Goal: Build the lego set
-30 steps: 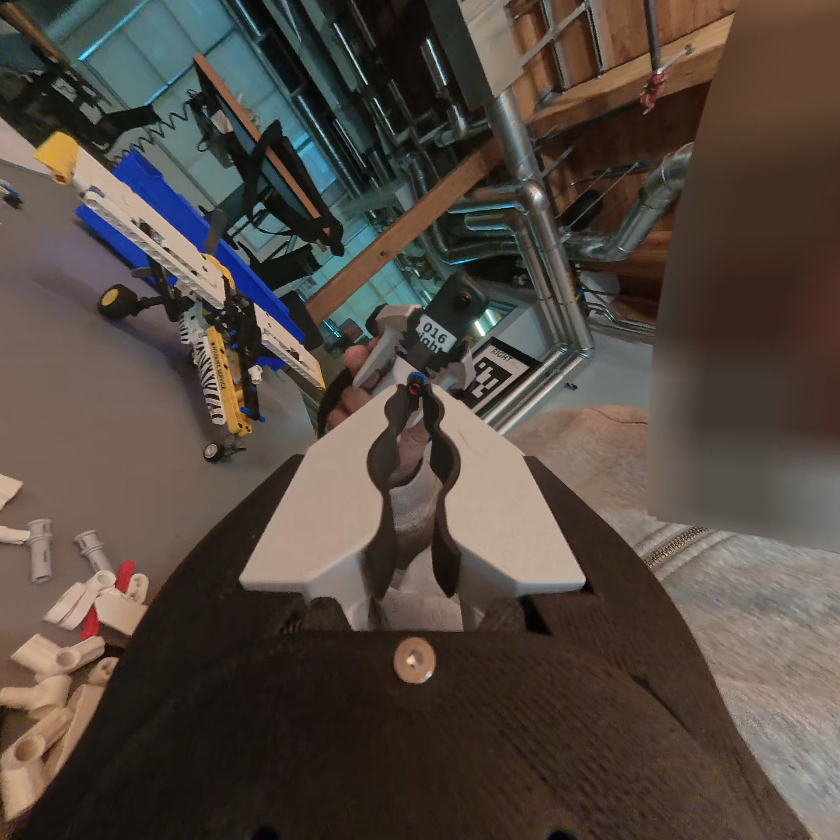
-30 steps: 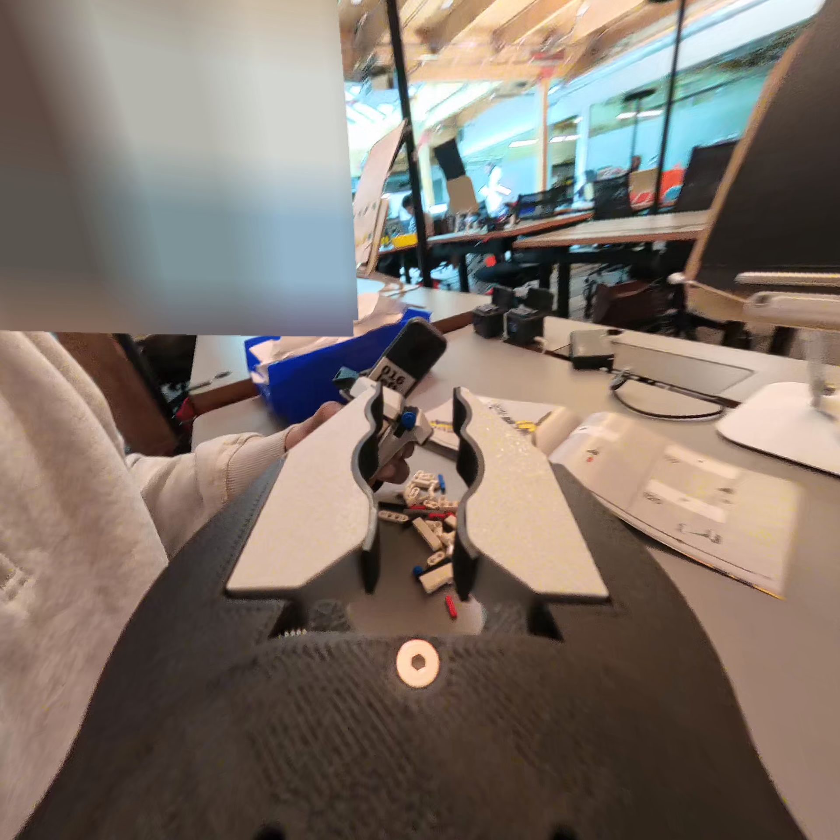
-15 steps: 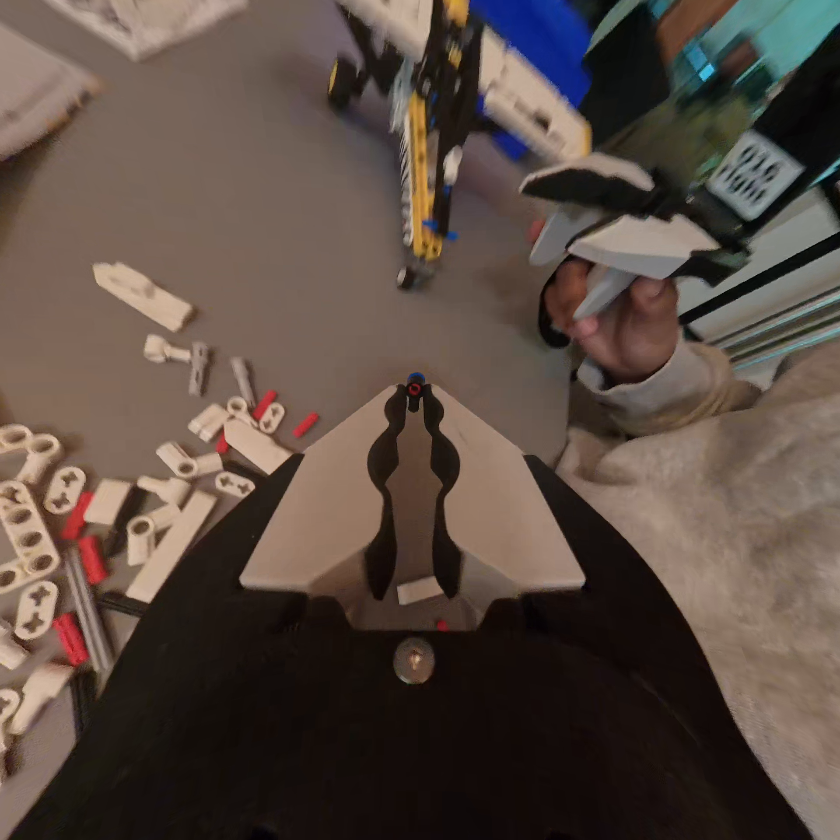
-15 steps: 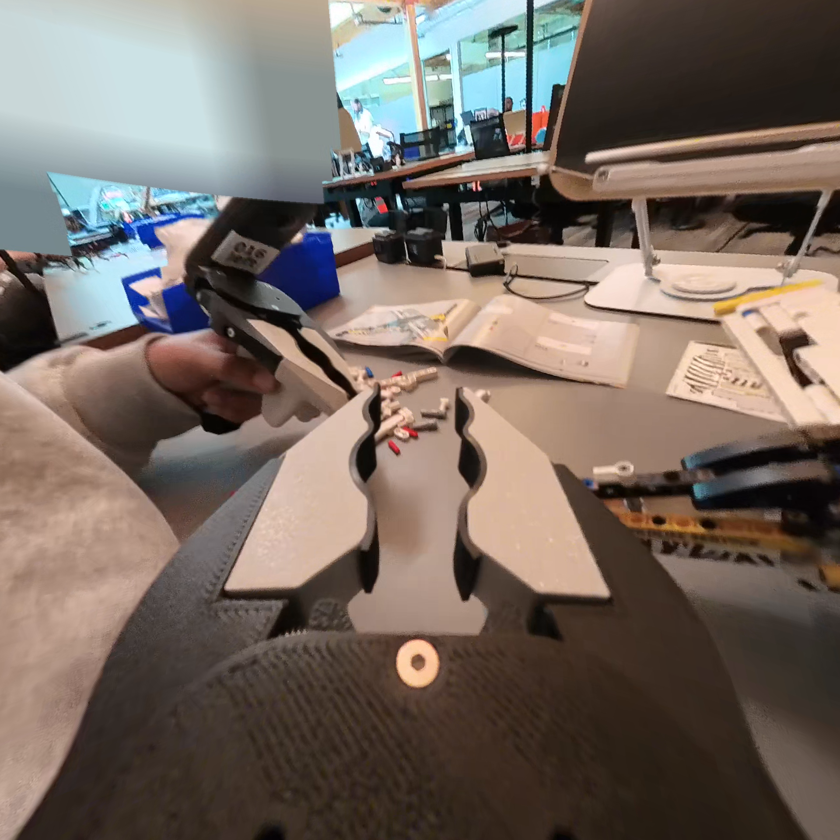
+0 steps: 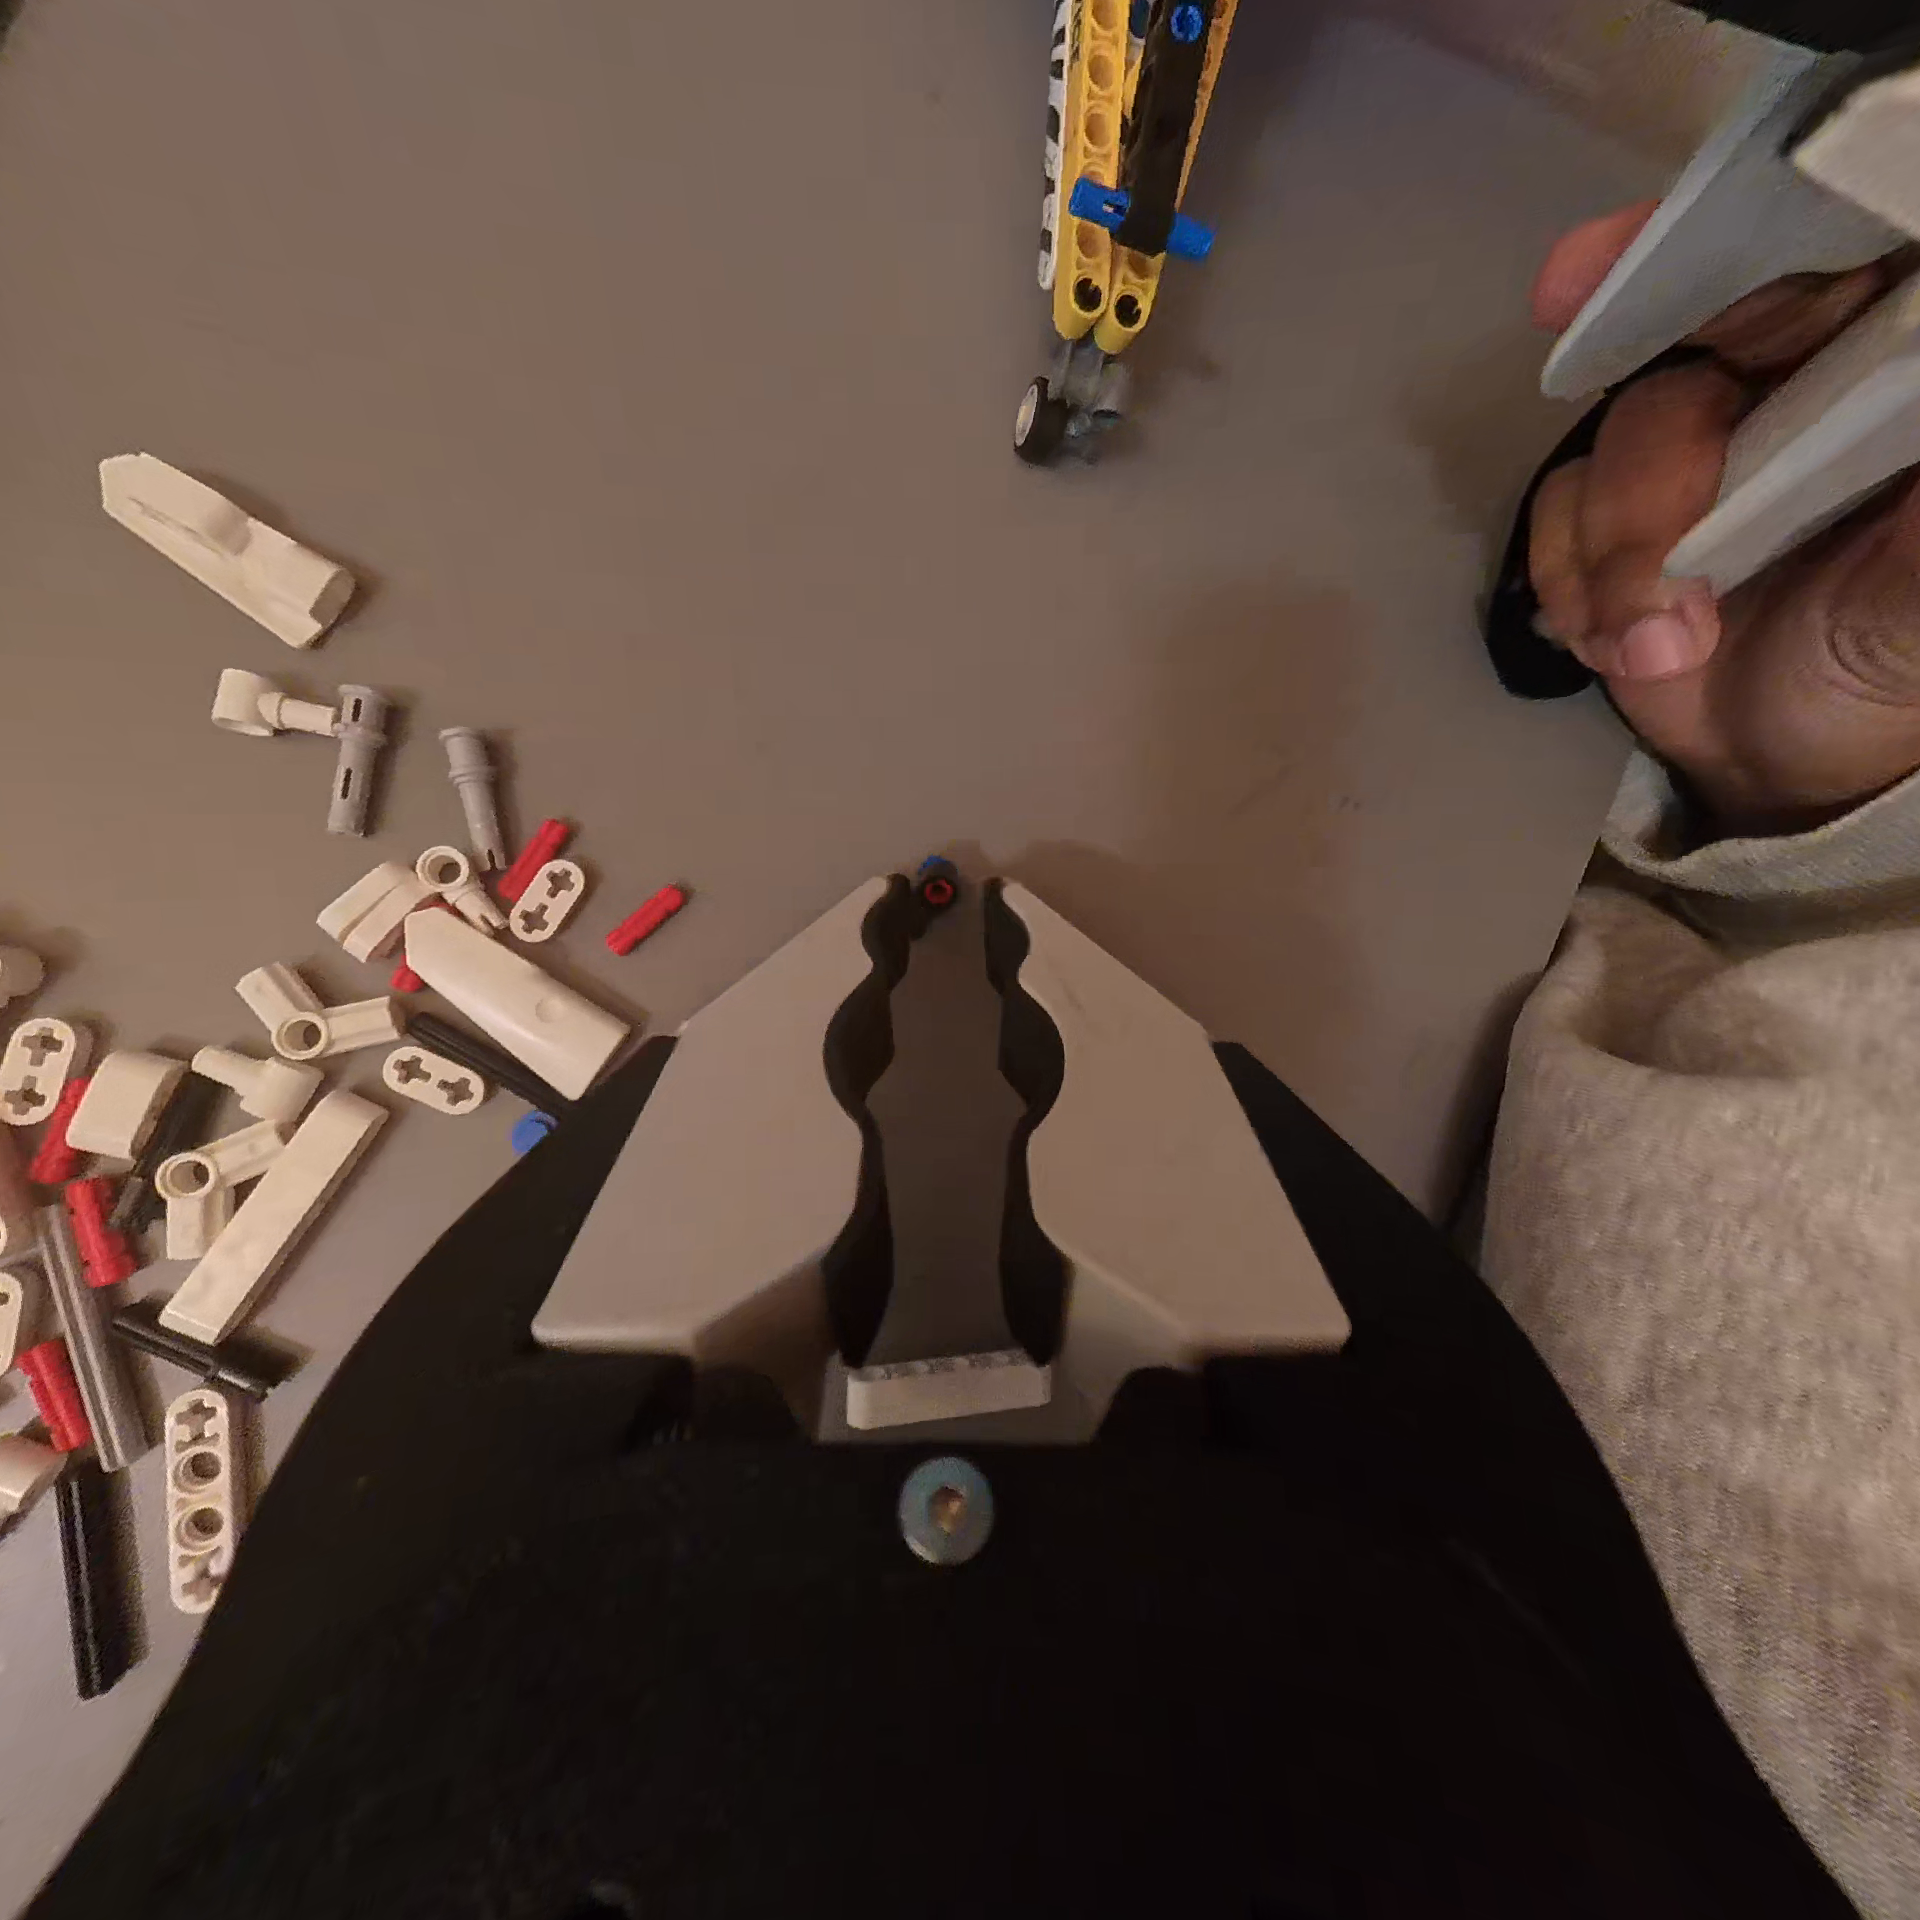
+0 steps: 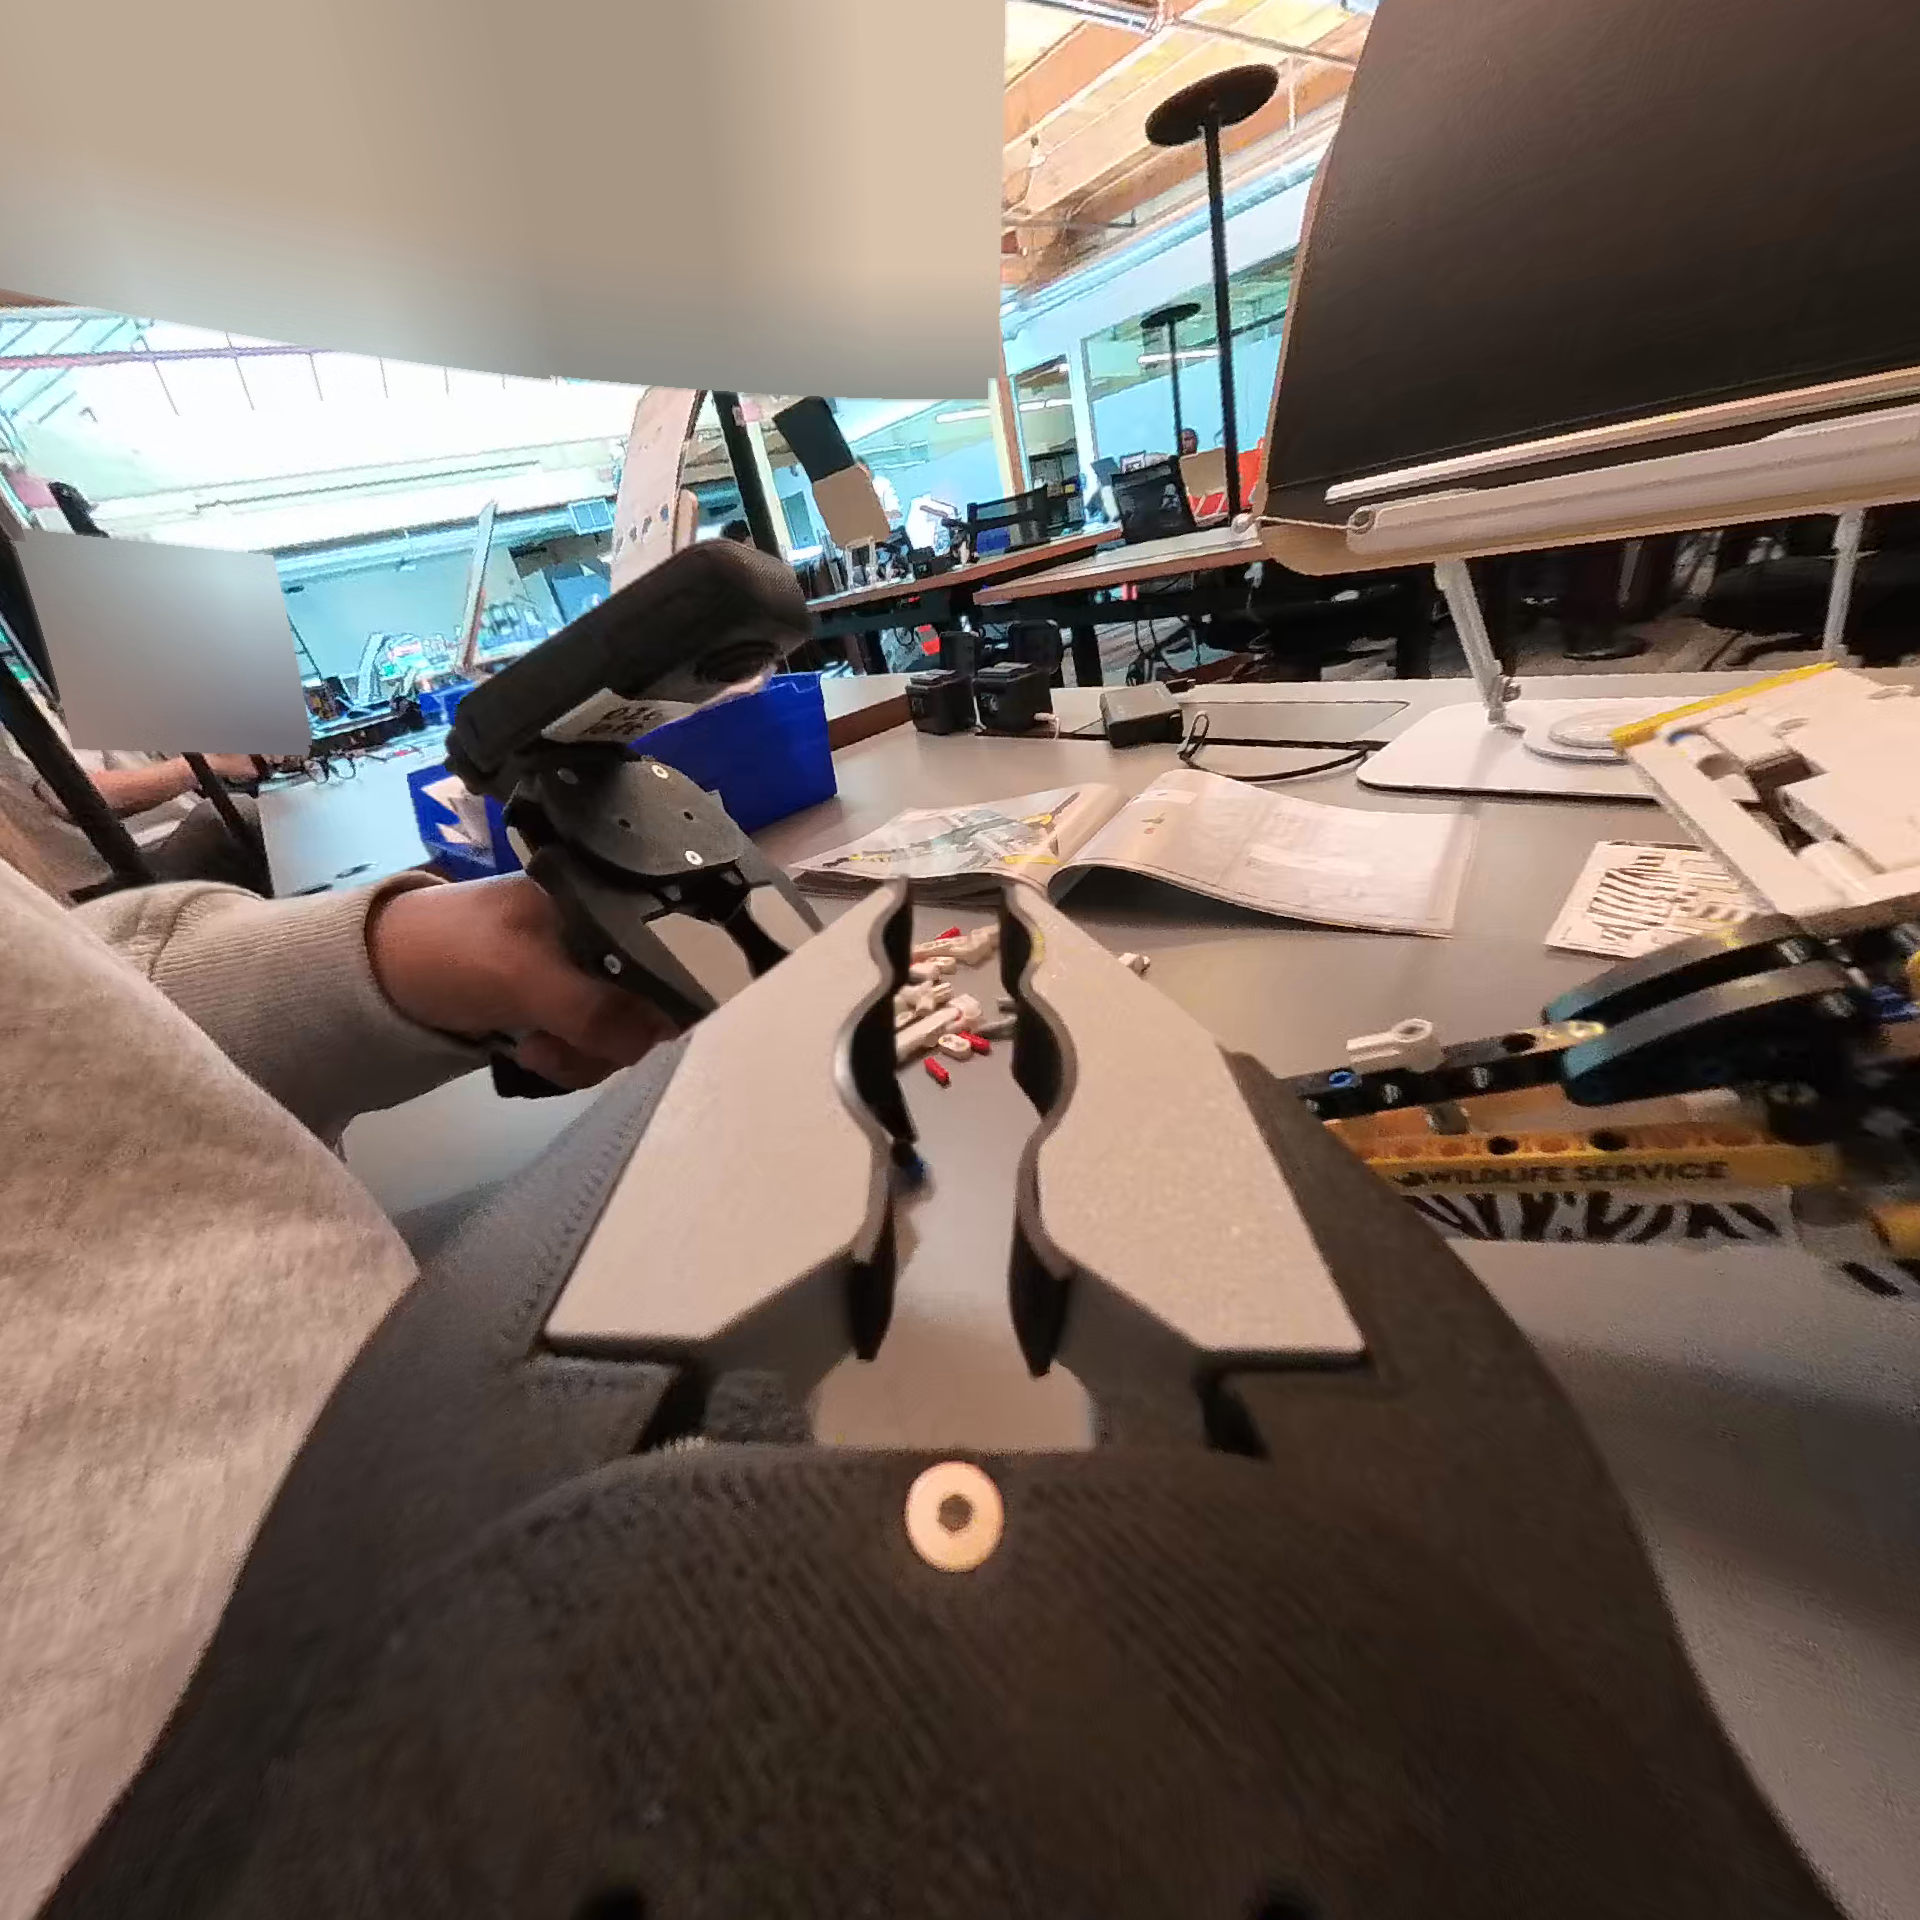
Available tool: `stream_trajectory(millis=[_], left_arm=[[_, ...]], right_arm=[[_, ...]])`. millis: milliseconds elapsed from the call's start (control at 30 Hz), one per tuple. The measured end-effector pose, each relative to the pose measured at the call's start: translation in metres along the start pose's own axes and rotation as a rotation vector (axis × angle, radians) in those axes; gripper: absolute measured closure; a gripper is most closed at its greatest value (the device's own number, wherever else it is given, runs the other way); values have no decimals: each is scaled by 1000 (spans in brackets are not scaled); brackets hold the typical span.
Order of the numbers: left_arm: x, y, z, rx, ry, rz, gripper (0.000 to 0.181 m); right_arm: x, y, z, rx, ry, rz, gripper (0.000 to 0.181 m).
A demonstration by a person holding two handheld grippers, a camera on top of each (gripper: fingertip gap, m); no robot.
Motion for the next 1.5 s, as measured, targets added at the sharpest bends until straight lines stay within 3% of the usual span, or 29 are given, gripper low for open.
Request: stream_trajectory(millis=[33,233,467,567,700,733,800,933,1033,1200,1333,1500], left_arm=[[1,-1,0,1,-1,0,165],[-2,-8,-11,52,24,-26,152],[-39,-43,-68,366,52,-31,155],[-58,-56,-73,452,51,68,158],[-71,-66,-66,609,223,166,163],[-74,-68,-64,623,271,137,163],[-78,-70,-63,652,373,83,162],[-78,-63,-74,763,419,51,165],[-65,-54,-84,751,519,88,156],[-67,-52,-79,727,523,60,155],[-76,-53,-82,758,540,9,155],[-78,-51,-75,721,451,80,156]], right_arm=[[0,0,-1,5,3,-1,170],[-7,-1,-2,16,16,-76,165],[-6,-1,-3,21,64,-132,155],[-14,0,-2,15,-35,-146,149],[-14,0,-1,15,-75,-115,142],[-14,1,-2,6,-79,-105,146],[-18,5,-4,-54,-110,-73,179],[-20,12,-2,-111,-8,-76,177],[-17,17,7,-162,71,-149,171],[-5,29,24,-291,126,-134,152],[-2,29,24,-293,122,-99,152],[-1,25,21,-260,137,-102,159]])
Point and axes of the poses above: each gripper's, where its closed fingertips meet, z out along the fingers, y out of its underside, x = y × z across the jaws, the point moved 5 cm from there along -z, back along the fingers
